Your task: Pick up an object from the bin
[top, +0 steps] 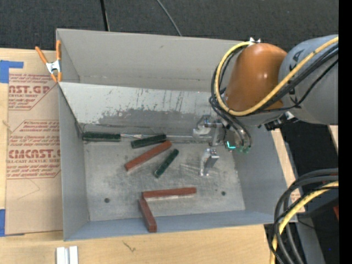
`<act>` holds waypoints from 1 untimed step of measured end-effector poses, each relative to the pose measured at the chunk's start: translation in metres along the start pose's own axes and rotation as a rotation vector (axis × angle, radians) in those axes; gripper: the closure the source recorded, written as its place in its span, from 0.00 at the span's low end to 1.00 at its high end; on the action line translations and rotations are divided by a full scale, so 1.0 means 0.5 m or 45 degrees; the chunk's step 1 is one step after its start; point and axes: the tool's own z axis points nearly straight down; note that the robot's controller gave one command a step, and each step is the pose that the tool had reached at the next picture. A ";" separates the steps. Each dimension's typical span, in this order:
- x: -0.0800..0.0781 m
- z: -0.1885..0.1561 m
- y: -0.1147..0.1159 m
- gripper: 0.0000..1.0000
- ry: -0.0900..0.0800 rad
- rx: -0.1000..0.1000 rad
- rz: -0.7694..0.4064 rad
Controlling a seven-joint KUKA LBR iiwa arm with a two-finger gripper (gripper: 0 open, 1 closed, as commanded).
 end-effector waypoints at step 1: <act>-0.045 0.190 0.076 1.00 -0.045 -0.001 0.124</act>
Offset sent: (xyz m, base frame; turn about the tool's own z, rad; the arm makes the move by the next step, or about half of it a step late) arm 0.0000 0.0000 0.0000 0.0000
